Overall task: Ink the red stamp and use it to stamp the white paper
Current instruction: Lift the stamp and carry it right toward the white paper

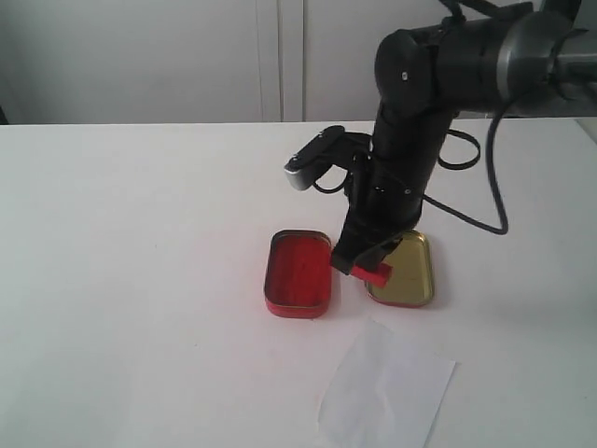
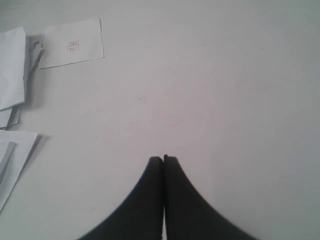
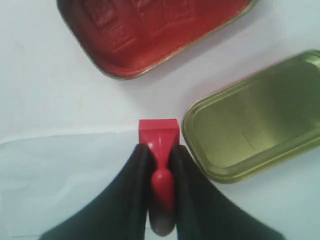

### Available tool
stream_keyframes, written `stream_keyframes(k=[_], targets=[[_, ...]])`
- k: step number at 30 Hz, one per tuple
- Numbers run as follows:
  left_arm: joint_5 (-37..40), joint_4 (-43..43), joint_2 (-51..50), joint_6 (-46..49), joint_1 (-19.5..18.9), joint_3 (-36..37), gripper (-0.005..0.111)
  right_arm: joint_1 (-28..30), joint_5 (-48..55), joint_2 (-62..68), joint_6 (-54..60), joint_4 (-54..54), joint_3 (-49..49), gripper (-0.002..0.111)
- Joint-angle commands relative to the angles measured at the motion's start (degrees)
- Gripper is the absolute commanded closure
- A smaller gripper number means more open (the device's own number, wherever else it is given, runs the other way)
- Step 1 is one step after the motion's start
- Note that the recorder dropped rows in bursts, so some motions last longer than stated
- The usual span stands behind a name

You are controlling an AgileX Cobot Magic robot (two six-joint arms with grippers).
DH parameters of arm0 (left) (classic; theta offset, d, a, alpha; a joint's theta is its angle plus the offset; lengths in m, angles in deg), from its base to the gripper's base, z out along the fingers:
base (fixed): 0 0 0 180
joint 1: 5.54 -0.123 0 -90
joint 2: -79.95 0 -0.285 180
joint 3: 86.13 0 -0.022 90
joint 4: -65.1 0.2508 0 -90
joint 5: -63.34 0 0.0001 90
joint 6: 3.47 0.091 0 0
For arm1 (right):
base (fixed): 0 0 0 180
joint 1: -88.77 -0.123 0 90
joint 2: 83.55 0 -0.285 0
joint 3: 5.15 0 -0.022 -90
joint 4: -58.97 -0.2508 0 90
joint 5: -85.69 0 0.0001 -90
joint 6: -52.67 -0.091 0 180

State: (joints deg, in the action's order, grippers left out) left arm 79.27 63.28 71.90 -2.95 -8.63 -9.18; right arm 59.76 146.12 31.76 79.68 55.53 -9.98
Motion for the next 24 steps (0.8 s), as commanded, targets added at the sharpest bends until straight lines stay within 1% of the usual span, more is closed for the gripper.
stream_keyframes(k=[1, 16, 24], targets=[[-0.1, -0.3, 0.3, -0.5, 0.3, 0.3, 0.107, 1.7, -1.2, -4.8, -0.2, 0.5, 4.4, 0.108], [-0.1, -0.3, 0.3, -0.5, 0.3, 0.3, 0.107, 2.2, -3.9, -14.2, -1.8, 0.4, 16.9, 0.108], [-0.1, -0.3, 0.3, -0.5, 0.3, 0.3, 0.107, 2.2, -5.4, -16.1, -3.8, 0.3, 21.2, 0.108]])
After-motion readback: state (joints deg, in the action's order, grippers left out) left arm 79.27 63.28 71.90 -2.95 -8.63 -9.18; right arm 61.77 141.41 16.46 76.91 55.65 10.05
